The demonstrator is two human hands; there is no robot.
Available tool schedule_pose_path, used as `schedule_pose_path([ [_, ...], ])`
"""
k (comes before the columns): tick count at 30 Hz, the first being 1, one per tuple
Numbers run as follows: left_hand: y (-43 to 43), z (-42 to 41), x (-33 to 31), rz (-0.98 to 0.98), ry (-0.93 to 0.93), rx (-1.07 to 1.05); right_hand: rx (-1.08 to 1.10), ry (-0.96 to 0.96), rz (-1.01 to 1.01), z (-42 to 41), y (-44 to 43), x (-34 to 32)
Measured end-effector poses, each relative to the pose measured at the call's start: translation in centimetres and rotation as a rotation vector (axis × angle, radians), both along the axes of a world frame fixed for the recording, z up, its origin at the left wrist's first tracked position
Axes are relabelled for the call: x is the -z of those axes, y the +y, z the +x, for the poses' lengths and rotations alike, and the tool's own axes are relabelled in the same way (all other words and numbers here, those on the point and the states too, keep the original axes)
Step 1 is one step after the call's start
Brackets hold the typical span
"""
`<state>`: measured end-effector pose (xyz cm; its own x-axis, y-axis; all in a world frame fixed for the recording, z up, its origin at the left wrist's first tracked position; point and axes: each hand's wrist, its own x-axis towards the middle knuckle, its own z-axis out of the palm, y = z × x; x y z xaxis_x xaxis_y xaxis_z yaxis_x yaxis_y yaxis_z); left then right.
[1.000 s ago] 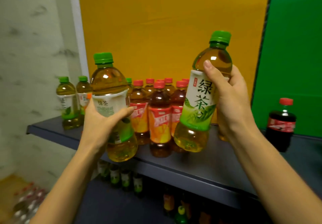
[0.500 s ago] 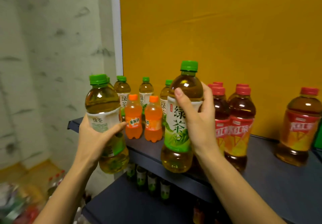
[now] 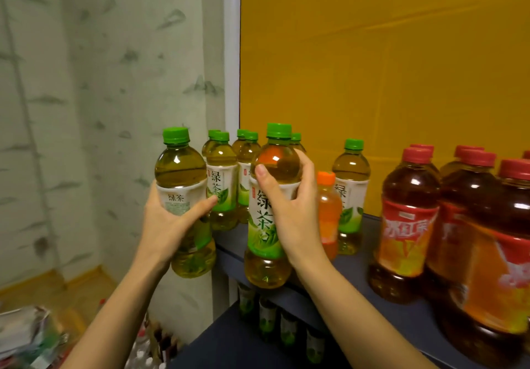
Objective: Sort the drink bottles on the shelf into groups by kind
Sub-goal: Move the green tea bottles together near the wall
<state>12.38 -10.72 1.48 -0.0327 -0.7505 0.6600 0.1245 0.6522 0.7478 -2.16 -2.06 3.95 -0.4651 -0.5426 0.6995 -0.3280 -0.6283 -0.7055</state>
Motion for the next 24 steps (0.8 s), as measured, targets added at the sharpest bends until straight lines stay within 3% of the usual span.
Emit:
schedule_pose_path([
  [12,-14.4,0.8,1.0,-0.012,-0.114,0.142,0.269,0.018,0.057,3.5,-10.7,2.0],
  [24,-17.7,-2.8,1.9,0.085,-0.095,0.135,0.489,-0.008,0.113,2.6,-14.6,2.6],
])
